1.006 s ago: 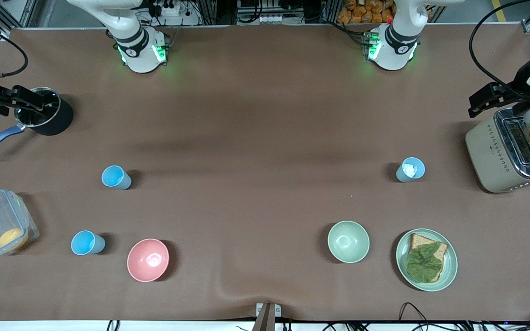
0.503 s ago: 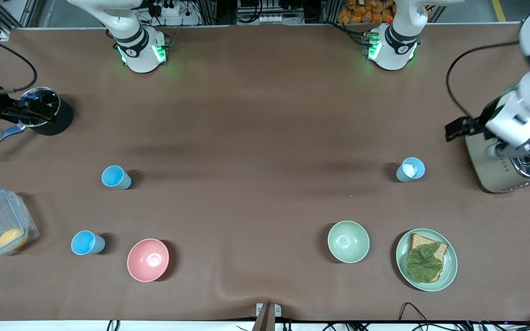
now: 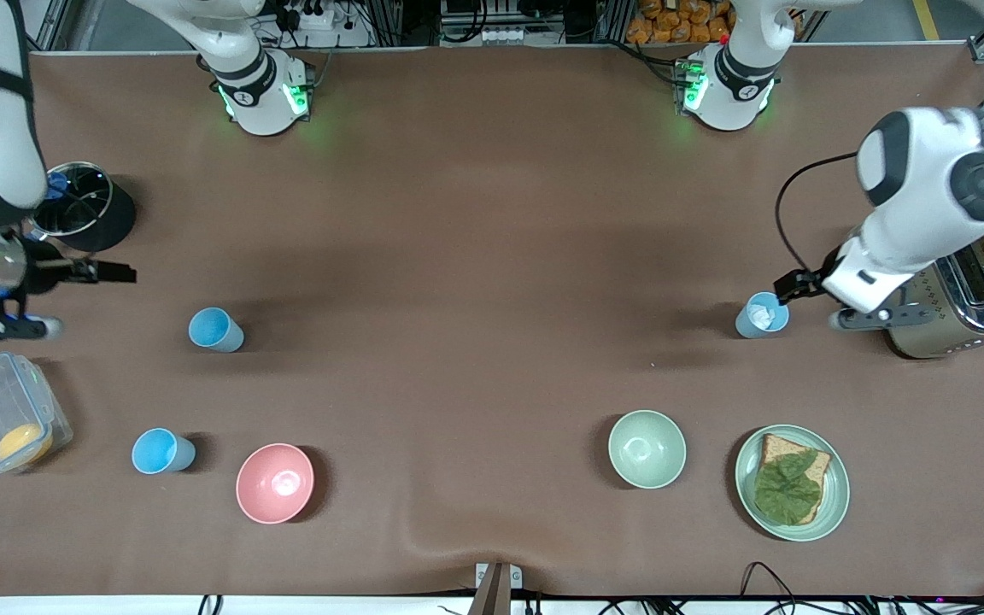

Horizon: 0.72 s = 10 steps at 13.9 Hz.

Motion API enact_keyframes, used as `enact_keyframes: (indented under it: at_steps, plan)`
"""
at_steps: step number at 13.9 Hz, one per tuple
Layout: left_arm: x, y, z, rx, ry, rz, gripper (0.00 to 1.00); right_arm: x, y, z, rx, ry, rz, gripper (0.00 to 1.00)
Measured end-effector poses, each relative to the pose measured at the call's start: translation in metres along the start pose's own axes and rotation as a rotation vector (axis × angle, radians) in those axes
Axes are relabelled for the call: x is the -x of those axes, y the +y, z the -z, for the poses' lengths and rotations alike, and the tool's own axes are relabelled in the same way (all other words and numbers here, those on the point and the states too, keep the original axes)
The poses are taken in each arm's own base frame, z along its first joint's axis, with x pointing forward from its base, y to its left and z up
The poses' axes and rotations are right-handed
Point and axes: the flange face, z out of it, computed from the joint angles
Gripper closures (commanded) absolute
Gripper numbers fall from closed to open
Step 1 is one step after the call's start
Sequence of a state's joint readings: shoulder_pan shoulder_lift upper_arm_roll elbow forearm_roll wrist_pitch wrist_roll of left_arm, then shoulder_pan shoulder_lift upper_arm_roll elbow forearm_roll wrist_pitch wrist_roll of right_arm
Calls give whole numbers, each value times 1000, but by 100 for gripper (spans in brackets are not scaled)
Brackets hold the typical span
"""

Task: Stack blue cups with both arms
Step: 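Grasp a blue cup with the right gripper while the left gripper grasps another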

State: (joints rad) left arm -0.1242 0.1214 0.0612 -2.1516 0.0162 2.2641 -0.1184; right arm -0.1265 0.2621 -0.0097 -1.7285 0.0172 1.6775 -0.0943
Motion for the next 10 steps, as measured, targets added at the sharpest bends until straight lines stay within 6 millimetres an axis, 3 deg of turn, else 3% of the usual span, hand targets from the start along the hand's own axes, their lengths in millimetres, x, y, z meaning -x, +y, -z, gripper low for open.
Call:
enact_keyframes:
  at_steps: [3,6,9,10]
  plan:
    - [2,-2,-54,-7,-23,0,5,-25,12,-54,2,39,41,0]
    - [1,-17,-85,-16,-44,2,7,-39,17,-102,2,44,50,0]
    - [1,-32,-96,-17,-59,4,24,-52,12,-139,-10,23,58,0]
    - [1,-33,-98,-18,-63,5,35,-55,7,-146,-13,20,63,0]
